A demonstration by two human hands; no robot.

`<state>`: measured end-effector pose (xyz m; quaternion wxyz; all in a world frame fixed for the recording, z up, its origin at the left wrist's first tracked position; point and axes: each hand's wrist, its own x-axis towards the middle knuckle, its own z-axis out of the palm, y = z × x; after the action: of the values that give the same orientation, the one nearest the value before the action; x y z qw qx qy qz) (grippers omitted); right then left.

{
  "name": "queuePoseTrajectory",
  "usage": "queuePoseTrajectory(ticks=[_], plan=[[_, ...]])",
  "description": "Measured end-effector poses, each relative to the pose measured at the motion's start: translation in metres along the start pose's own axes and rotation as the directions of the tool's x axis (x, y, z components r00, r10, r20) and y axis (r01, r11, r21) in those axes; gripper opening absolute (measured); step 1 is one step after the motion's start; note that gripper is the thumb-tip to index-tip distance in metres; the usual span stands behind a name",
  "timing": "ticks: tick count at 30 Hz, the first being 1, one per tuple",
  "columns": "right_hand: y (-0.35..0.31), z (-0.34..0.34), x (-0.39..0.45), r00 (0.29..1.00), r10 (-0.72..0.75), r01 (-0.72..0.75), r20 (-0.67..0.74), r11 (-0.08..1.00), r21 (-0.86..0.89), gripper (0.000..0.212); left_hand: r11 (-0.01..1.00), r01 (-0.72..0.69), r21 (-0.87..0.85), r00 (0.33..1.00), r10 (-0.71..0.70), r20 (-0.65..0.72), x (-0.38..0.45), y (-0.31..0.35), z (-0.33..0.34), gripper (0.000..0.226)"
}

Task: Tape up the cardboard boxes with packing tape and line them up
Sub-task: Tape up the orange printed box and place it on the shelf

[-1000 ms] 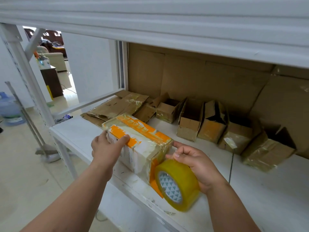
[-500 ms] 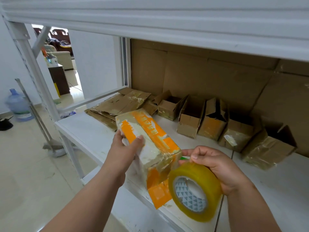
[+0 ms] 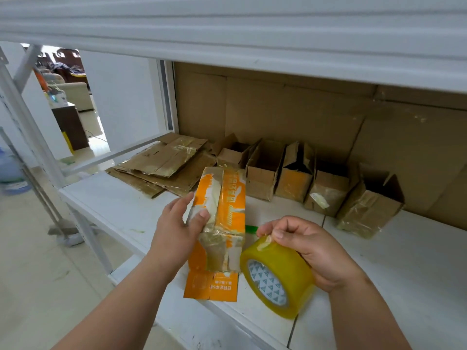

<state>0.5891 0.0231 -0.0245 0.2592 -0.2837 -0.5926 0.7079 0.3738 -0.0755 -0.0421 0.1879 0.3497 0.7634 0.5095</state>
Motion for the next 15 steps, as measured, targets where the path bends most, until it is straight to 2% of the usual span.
queuePoseTrajectory(ticks=[2,4,7,11,13,15], plan=[[-0.005,0.000,-0.003,0.999,-0.040,0.039,0.026,0.999,0.008,0.011,0.970,-0.180,0.165,0.974,0.198,-0.106,-0.001,0.002,0.000,0.043],[-0.009,0.000,-0.005,0.996,-0.076,0.076,0.038,0.997,-0.006,0.014,0.933,-0.292,0.210,0.938,0.322,-0.130,-0.007,0.014,-0.001,0.035],[-0.012,0.003,-0.007,0.992,-0.115,0.116,0.049,0.993,-0.026,0.015,0.885,-0.430,0.180,0.899,0.437,-0.001,-0.022,0.040,-0.001,0.042],[-0.014,0.008,-0.010,0.989,-0.125,0.124,0.083,0.992,0.015,0.026,0.890,-0.425,0.164,0.876,0.358,0.324,-0.040,0.061,0.005,0.035],[-0.014,0.010,-0.013,0.988,-0.140,0.141,0.069,0.990,-0.006,0.014,0.907,-0.385,0.169,0.874,0.300,0.382,-0.046,0.065,0.009,0.029],[-0.014,0.012,-0.015,0.987,-0.151,0.151,0.047,0.989,-0.002,0.012,0.915,-0.360,0.182,0.887,0.275,0.372,-0.050,0.065,0.012,0.020]])
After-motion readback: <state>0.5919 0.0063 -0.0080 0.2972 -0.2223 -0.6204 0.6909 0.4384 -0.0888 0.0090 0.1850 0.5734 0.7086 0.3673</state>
